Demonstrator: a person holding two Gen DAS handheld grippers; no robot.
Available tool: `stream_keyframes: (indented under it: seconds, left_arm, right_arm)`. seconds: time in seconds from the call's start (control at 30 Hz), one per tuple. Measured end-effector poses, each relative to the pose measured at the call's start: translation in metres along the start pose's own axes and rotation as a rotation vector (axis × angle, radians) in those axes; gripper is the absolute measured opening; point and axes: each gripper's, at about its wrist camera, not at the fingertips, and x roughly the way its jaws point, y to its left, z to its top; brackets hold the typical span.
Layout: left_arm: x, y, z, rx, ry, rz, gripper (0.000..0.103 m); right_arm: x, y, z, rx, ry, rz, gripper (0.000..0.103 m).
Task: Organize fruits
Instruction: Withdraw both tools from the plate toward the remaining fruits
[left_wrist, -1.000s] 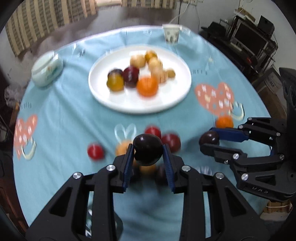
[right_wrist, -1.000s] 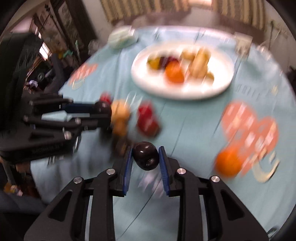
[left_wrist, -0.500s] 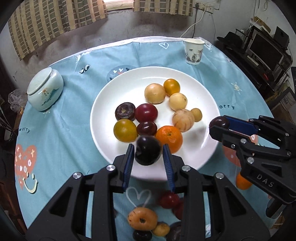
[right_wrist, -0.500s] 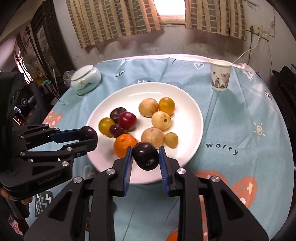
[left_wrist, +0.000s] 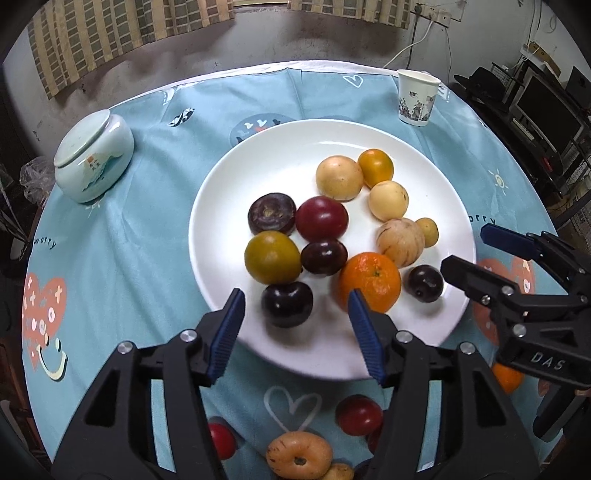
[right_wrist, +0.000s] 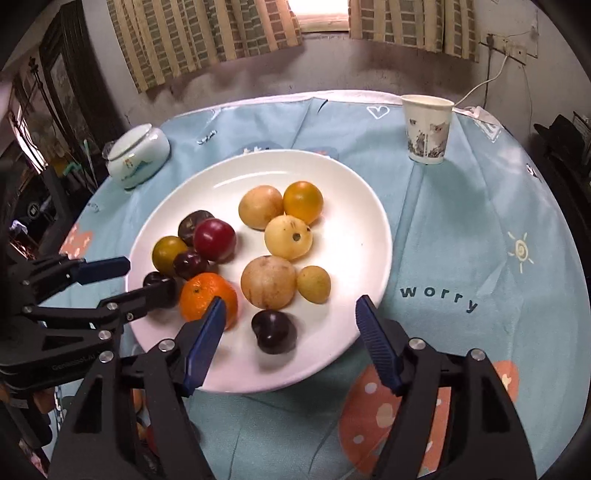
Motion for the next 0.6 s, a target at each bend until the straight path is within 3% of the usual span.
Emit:
stream_keyframes:
  seconds: [0.13,0.6]
  left_arm:
    - [-0.013,-0.005,-0.011,0.011,-0.006,0.000,0.059]
    - [-0.087,-0.031,-0.067,0.064,-0.071,-0.017,0.064]
  right_arm:
    - [-0.017,0.008,-0.014,-0.015,0.007,0.032,0.073]
    - [-0.079,0.054,-0.116,-0.088,0.058,0.058,0.073]
